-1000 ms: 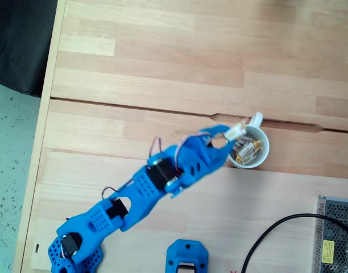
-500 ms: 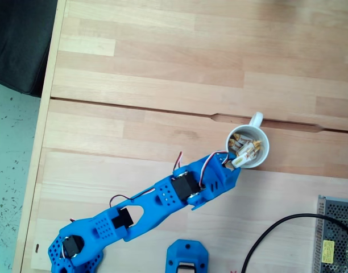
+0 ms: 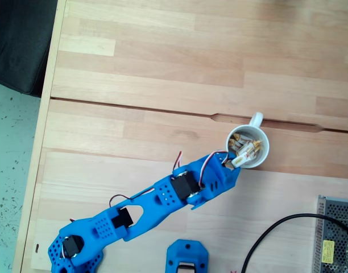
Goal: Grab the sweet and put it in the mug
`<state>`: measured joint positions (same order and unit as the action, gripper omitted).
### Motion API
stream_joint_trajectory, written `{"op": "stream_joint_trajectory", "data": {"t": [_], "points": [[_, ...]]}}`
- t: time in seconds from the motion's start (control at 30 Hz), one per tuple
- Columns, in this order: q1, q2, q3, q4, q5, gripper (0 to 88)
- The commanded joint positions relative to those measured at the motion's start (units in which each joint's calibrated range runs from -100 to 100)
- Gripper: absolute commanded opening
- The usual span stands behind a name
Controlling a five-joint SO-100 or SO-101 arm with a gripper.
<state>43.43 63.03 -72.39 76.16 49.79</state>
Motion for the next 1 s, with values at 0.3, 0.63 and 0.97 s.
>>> {"op": "stream_joint_trajectory", "data": {"t": [0.3, 0.63, 0.97], "points": [[-1.1, -5.6, -0.3, -0.6, -0.1, 14.7], [-2.3, -8.0, 0.5, 5.5, -0.1, 9.5], [-10.7, -23.3, 9.8, 10.6, -4.8, 4.5]]}}
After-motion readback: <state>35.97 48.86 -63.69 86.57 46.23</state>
